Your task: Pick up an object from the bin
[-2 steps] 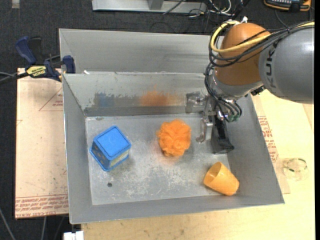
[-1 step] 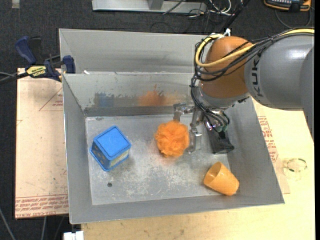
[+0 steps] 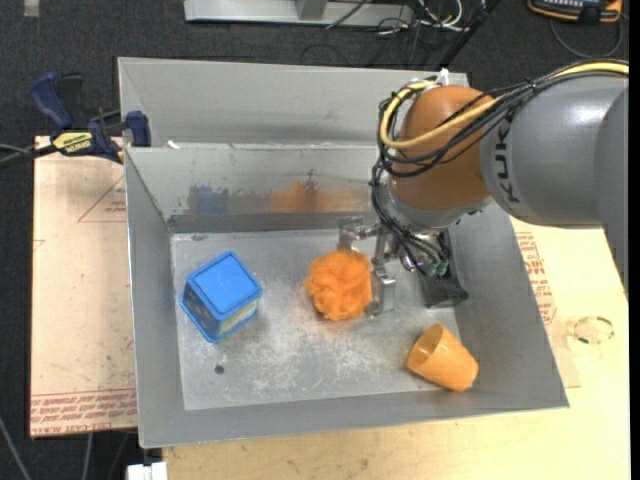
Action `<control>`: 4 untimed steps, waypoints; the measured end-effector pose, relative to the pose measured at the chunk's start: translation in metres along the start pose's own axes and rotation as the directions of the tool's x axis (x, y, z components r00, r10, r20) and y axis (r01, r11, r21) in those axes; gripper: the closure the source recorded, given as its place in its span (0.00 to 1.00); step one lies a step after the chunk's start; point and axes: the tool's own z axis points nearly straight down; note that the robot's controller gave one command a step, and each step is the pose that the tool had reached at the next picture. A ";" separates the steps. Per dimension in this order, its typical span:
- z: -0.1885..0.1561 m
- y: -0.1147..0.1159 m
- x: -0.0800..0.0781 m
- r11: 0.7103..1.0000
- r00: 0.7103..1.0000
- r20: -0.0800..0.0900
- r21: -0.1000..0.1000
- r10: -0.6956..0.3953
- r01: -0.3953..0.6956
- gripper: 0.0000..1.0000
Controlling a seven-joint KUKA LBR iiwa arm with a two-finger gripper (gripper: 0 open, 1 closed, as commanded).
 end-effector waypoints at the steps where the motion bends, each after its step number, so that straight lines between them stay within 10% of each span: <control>1: 0.035 0.000 -0.004 0.998 0.998 0.006 0.002 -0.060 0.060 0.00; 2: 0.053 -0.006 -0.005 0.950 0.950 0.006 0.002 -0.311 0.311 1.00; 4: 0.051 -0.005 -0.005 0.951 0.951 0.007 0.002 -0.310 0.310 1.00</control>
Offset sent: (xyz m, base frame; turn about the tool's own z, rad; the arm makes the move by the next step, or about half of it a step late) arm 0.0050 -0.0045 -0.0539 -0.3197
